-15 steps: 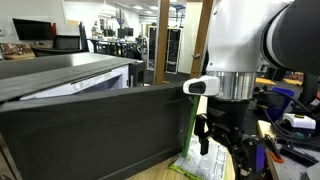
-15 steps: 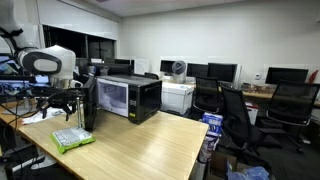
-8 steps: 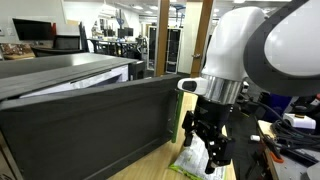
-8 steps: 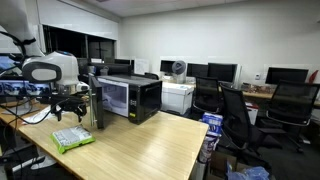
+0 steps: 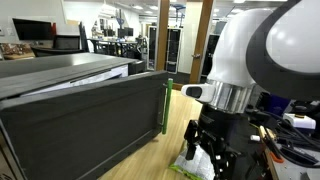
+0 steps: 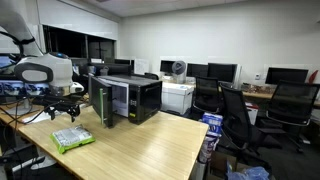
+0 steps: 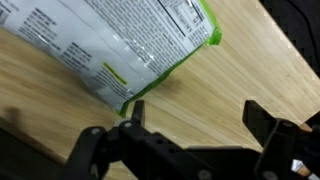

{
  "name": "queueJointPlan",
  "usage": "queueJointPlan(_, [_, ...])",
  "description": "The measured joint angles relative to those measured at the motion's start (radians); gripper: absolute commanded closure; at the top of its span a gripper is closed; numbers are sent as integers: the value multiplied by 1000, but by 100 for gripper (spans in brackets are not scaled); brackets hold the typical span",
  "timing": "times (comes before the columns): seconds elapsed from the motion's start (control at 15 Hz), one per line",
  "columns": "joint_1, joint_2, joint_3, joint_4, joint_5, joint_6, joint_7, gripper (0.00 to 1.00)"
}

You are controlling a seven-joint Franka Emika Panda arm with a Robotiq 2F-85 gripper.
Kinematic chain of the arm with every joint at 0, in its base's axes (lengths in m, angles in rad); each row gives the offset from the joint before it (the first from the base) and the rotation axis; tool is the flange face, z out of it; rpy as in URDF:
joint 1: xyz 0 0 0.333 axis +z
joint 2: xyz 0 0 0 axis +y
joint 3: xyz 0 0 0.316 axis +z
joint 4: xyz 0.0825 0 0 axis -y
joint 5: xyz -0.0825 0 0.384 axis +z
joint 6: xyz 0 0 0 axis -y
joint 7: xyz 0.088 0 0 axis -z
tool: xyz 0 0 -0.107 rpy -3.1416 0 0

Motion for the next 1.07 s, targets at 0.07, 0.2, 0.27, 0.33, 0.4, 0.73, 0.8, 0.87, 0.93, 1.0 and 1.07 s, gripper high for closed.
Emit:
queueJointPlan(0.07, [10, 4, 9, 0, 29, 4, -13, 0])
queueJointPlan(0.2, [36, 23, 35, 0, 105, 28, -50, 0])
queueJointPlan(0.27, [43, 32, 44, 0, 132, 39, -64, 0])
queueJointPlan(0.33, [52, 46, 54, -1, 161, 53, -80, 0])
queueJointPlan(0.4, [61, 61, 63, -1, 188, 67, -92, 0])
queueJointPlan(0.73, [80, 143, 82, -1, 281, 137, -127, 0])
queueJointPlan(0.8, [80, 156, 81, -1, 290, 163, -127, 0])
queueJointPlan(0.87, [78, 170, 76, -1, 294, 197, -127, 0])
queueJointPlan(0.93, [73, 183, 66, -1, 294, 230, -127, 0])
queueJointPlan(1.0, [69, 196, 51, -1, 294, 262, -127, 0])
queueJointPlan(1.07, [65, 210, 31, -1, 294, 297, -127, 0])
